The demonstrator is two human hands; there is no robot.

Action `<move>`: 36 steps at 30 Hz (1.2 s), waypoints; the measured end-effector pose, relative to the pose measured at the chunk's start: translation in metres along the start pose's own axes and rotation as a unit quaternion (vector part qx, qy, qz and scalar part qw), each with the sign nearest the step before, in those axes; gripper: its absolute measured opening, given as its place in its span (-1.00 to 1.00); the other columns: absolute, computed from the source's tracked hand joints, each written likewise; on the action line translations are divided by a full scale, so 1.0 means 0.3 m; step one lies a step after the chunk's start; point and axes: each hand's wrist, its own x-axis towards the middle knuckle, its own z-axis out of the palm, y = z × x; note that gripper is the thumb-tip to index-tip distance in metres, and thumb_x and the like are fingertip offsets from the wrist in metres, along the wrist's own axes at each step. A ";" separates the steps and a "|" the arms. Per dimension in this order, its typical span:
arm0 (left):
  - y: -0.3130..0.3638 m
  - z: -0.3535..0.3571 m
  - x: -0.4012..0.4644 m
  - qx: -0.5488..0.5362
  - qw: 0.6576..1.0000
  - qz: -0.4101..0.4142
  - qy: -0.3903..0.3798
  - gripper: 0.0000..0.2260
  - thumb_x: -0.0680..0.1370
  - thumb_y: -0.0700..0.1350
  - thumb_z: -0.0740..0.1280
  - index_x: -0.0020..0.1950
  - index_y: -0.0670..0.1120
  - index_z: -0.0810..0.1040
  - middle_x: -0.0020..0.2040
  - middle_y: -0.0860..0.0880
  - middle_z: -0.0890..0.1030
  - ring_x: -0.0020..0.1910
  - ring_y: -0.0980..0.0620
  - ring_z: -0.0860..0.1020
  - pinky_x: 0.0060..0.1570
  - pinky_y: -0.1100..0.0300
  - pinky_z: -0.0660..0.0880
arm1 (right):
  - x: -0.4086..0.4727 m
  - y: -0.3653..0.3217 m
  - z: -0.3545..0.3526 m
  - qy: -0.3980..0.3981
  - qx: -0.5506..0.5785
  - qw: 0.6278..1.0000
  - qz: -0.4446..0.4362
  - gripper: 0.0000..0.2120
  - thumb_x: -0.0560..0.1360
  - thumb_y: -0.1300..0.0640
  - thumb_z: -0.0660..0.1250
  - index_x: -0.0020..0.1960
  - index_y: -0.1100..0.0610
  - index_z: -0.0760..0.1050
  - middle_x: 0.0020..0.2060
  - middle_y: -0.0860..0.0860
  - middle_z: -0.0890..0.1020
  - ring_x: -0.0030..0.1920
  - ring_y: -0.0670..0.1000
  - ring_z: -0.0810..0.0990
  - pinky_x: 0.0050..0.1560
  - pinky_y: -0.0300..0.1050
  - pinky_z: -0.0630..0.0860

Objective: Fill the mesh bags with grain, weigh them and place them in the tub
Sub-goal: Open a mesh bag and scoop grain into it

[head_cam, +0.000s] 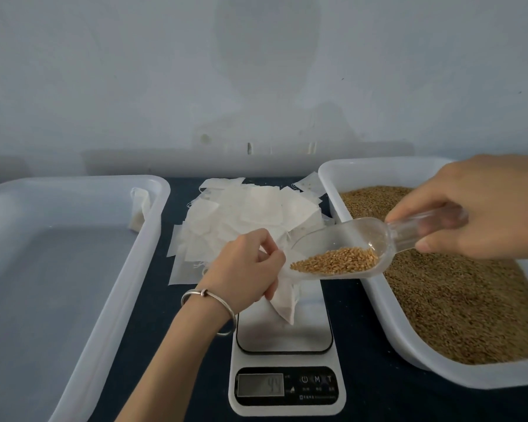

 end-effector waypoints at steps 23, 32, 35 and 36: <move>-0.004 0.015 0.000 -0.053 0.999 -0.011 -0.003 -0.86 0.59 -0.18 0.17 -0.17 -0.14 0.40 -0.50 -0.06 0.60 -0.62 0.09 0.37 -0.51 0.33 0.35 | -0.027 -0.004 -0.013 -0.004 0.016 1.000 0.006 -0.53 0.34 -0.13 0.43 -0.10 -0.67 0.27 -0.36 -0.48 0.53 -0.36 -0.27 0.56 -0.22 -0.18 0.54; -0.001 0.017 0.000 -0.050 0.999 -0.016 -0.004 -0.86 0.59 -0.17 0.17 -0.15 -0.15 0.39 -0.49 -0.06 0.61 -0.63 0.10 0.37 -0.53 0.36 0.34 | -0.021 0.019 -0.008 0.022 0.015 0.999 0.024 -0.51 0.32 -0.16 0.42 -0.10 -0.69 0.23 -0.33 -0.29 0.63 -0.30 -0.12 0.64 -0.19 -0.06 0.60; 0.001 0.020 0.001 -0.050 0.999 -0.020 -0.003 -0.85 0.59 -0.16 0.16 -0.17 -0.14 0.37 -0.49 -0.08 0.61 -0.63 0.09 0.38 -0.56 0.37 0.31 | -0.019 0.013 -0.011 0.028 0.016 0.999 0.018 -0.54 0.33 -0.14 0.43 -0.18 -0.69 0.28 -0.34 -0.31 0.61 -0.28 -0.18 0.59 -0.19 -0.14 0.55; 0.002 0.020 0.000 -0.050 0.999 -0.021 -0.002 -0.85 0.58 -0.16 0.16 -0.18 -0.13 0.37 -0.48 -0.08 0.61 -0.64 0.09 0.38 -0.56 0.37 0.30 | -0.019 0.011 -0.013 0.029 0.015 0.999 0.015 -0.57 0.33 -0.13 0.44 -0.24 -0.67 0.31 -0.34 -0.32 0.60 -0.28 -0.21 0.57 -0.19 -0.18 0.52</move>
